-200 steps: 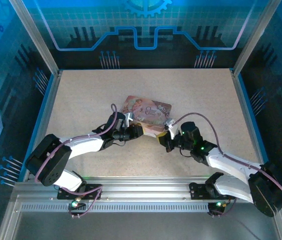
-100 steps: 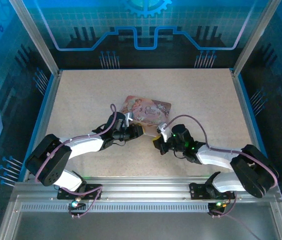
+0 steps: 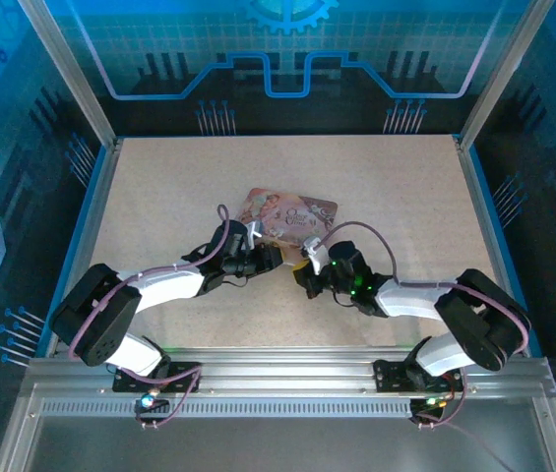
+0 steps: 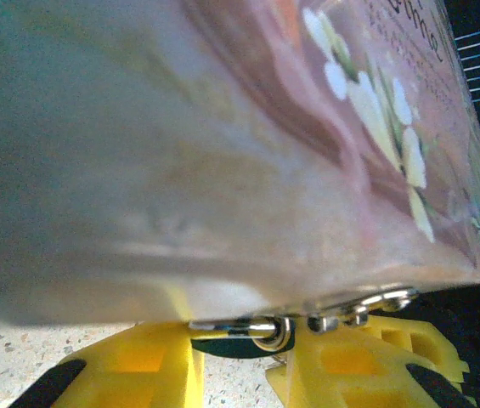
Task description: Unlock the padlock with the key
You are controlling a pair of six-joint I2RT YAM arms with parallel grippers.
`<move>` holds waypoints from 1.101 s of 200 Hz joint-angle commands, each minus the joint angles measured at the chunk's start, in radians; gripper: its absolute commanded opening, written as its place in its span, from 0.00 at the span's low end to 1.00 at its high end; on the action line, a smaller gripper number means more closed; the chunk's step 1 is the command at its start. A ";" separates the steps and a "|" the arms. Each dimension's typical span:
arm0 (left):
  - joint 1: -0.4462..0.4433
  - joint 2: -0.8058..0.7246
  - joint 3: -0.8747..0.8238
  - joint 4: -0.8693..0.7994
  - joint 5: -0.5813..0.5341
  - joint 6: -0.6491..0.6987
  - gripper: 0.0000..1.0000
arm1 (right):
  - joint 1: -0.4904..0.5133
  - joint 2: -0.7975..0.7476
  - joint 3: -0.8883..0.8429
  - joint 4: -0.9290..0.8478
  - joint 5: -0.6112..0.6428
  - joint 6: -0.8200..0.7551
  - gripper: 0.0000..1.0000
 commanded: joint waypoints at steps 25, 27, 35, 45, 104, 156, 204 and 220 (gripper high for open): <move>-0.006 -0.028 0.016 0.070 0.058 -0.038 0.26 | 0.016 0.035 0.038 0.050 0.008 0.017 0.02; -0.006 -0.028 0.015 0.069 0.057 -0.039 0.25 | 0.016 0.036 0.039 0.050 0.009 0.017 0.02; -0.006 -0.029 0.016 0.070 0.057 -0.038 0.26 | 0.017 0.040 0.040 0.054 0.012 0.020 0.02; -0.005 -0.030 0.015 0.070 0.057 -0.038 0.26 | 0.017 0.046 0.044 0.055 0.012 0.022 0.02; -0.006 -0.026 0.015 0.071 0.055 -0.038 0.26 | 0.019 0.063 0.059 0.064 0.017 0.027 0.02; -0.006 -0.023 0.013 0.070 0.053 -0.038 0.26 | 0.019 0.066 0.057 0.079 0.023 0.031 0.02; -0.005 -0.021 0.013 0.068 0.052 -0.038 0.25 | 0.019 0.050 0.050 0.087 0.040 0.035 0.02; -0.006 -0.021 0.012 0.068 0.052 -0.038 0.26 | 0.018 0.045 0.047 0.087 0.043 0.034 0.02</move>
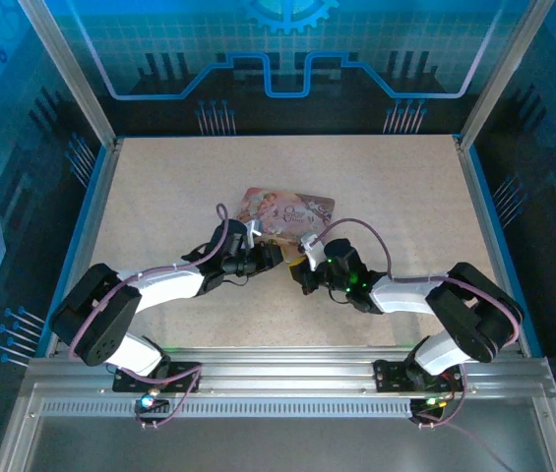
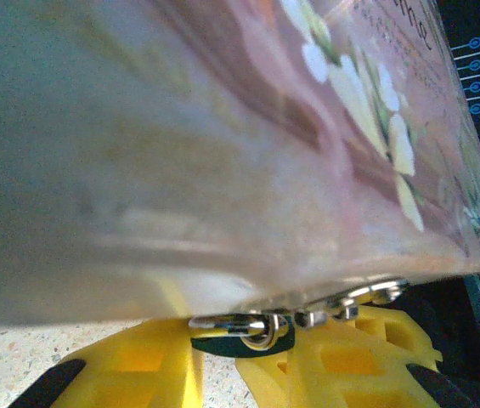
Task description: Unlock the padlock with the key
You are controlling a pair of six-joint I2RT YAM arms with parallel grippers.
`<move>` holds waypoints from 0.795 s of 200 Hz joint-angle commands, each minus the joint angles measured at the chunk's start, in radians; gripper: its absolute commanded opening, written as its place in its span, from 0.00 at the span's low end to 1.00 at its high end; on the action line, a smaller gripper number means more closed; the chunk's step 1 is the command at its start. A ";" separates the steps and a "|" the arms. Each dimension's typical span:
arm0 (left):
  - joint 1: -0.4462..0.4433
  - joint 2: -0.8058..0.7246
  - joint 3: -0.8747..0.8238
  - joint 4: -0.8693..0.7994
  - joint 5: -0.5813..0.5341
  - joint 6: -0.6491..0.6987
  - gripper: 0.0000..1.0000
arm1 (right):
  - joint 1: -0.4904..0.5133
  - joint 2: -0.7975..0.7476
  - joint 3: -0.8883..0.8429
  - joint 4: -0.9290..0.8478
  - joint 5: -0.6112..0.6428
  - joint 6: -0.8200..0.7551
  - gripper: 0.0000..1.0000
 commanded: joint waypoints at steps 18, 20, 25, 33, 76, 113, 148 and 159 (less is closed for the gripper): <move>-0.005 -0.022 0.010 0.047 0.052 -0.015 0.26 | 0.012 -0.015 0.011 0.052 0.021 0.008 0.02; -0.006 -0.022 0.009 0.046 0.052 -0.016 0.26 | 0.012 -0.016 0.011 0.052 0.020 0.008 0.02; -0.005 -0.022 0.010 0.046 0.052 -0.015 0.26 | 0.012 -0.017 0.008 0.056 0.020 0.009 0.02; -0.005 -0.022 0.008 0.048 0.052 -0.017 0.26 | 0.009 -0.020 0.005 0.059 0.022 0.012 0.02; -0.006 -0.020 0.007 0.050 0.053 -0.018 0.26 | 0.007 -0.029 0.003 0.072 -0.008 0.013 0.02; -0.006 -0.020 0.008 0.055 0.059 -0.022 0.26 | 0.007 -0.023 0.009 0.090 -0.007 0.012 0.02; -0.007 -0.019 0.010 0.058 0.069 -0.029 0.26 | 0.009 -0.017 0.023 0.117 -0.023 0.010 0.02; -0.006 -0.019 0.009 0.057 0.072 -0.030 0.25 | 0.008 -0.020 0.027 0.124 -0.023 0.005 0.02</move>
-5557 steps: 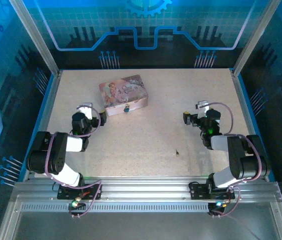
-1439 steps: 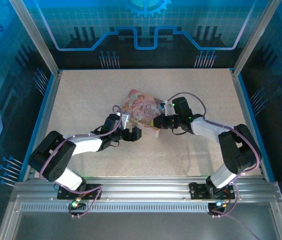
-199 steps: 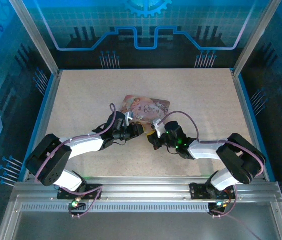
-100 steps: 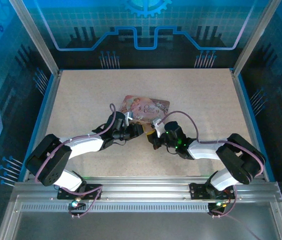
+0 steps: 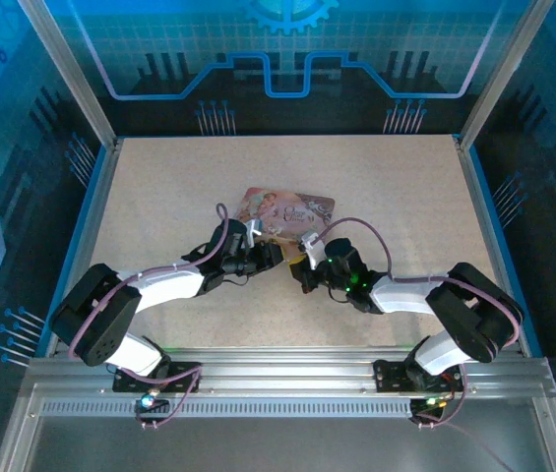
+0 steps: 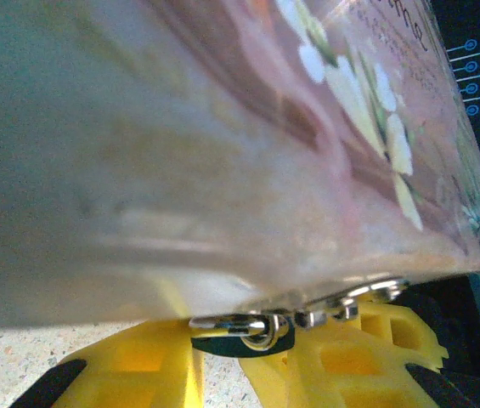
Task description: Unlock the padlock with the key
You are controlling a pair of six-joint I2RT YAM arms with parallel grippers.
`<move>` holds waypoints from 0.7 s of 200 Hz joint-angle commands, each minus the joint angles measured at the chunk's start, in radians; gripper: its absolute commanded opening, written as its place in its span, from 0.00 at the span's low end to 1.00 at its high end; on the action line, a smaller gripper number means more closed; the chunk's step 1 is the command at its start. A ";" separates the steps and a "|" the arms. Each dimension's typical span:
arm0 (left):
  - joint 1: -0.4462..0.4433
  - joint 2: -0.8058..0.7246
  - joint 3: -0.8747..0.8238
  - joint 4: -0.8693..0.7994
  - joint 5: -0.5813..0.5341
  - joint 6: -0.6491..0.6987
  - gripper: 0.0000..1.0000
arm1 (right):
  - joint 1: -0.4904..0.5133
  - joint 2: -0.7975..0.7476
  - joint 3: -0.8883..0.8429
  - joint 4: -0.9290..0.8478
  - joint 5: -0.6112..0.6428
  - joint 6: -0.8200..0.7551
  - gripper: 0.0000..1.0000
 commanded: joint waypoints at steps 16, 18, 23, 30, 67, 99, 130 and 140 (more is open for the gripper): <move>-0.006 -0.018 0.007 0.049 0.073 -0.033 0.26 | 0.007 -0.023 0.036 0.103 -0.031 -0.015 0.02; -0.006 -0.020 0.007 0.049 0.074 -0.034 0.25 | 0.007 -0.024 0.037 0.103 -0.031 -0.017 0.02; -0.007 -0.019 0.007 0.049 0.076 -0.035 0.26 | 0.006 -0.024 0.037 0.104 -0.034 -0.020 0.02; -0.006 -0.020 0.007 0.050 0.077 -0.039 0.26 | 0.007 -0.026 0.043 0.103 -0.037 -0.026 0.02; -0.006 -0.028 0.007 0.050 0.087 -0.056 0.26 | 0.009 -0.011 0.052 0.110 -0.032 -0.054 0.02; -0.007 -0.038 0.007 0.048 0.096 -0.068 0.26 | 0.012 0.006 0.054 0.132 -0.022 -0.072 0.01; -0.008 -0.041 0.007 0.044 0.101 -0.073 0.25 | 0.012 0.011 0.058 0.142 -0.015 -0.091 0.01; -0.008 -0.042 0.007 0.043 0.101 -0.072 0.25 | 0.009 0.011 0.061 0.142 -0.013 -0.096 0.01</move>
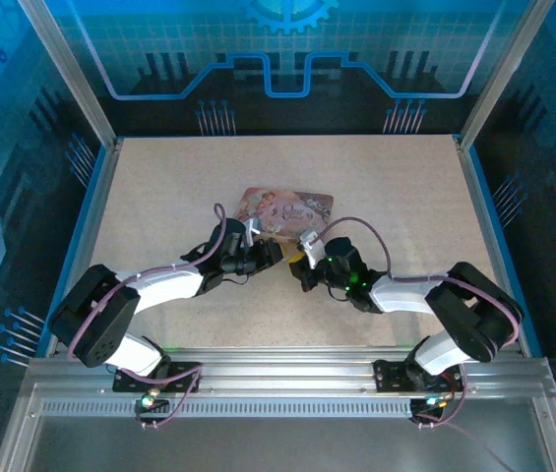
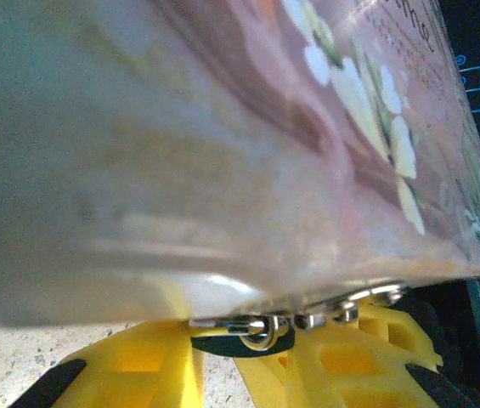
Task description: Unlock the padlock with the key
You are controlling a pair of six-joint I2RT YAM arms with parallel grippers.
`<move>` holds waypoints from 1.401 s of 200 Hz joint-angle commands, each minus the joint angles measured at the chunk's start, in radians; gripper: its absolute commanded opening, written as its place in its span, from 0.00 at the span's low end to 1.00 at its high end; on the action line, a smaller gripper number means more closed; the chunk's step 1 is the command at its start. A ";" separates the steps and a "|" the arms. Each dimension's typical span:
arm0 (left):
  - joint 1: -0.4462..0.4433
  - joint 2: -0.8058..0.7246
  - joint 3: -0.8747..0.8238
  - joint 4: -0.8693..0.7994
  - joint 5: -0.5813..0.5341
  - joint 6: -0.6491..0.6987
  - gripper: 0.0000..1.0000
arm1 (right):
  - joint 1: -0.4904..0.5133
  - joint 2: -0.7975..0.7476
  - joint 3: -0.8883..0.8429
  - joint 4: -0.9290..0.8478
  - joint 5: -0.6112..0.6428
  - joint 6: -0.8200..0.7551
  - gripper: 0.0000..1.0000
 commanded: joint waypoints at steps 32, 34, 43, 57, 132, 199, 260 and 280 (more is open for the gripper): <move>-0.013 -0.030 0.008 0.028 0.093 -0.018 0.25 | 0.008 -0.004 0.071 0.124 -0.038 -0.029 0.01; -0.013 -0.030 0.009 0.028 0.092 -0.018 0.25 | 0.008 -0.005 0.072 0.125 -0.039 -0.030 0.01; -0.014 -0.027 0.009 0.028 0.091 -0.017 0.25 | 0.007 -0.007 0.077 0.129 -0.047 -0.026 0.01; -0.016 -0.026 0.009 0.025 0.091 -0.018 0.25 | 0.005 -0.008 0.087 0.133 -0.058 -0.022 0.01; -0.024 -0.020 0.013 0.027 0.096 -0.022 0.25 | 0.000 -0.016 0.143 0.161 -0.096 0.001 0.01; -0.025 -0.009 0.015 0.034 0.098 -0.025 0.26 | -0.001 -0.003 0.132 0.162 -0.095 0.011 0.01; -0.026 0.031 0.009 0.064 0.081 -0.020 0.27 | -0.004 0.037 0.096 0.172 -0.080 0.017 0.01; -0.026 0.055 0.001 0.091 0.081 -0.027 0.27 | -0.005 0.054 0.084 0.182 -0.077 0.023 0.01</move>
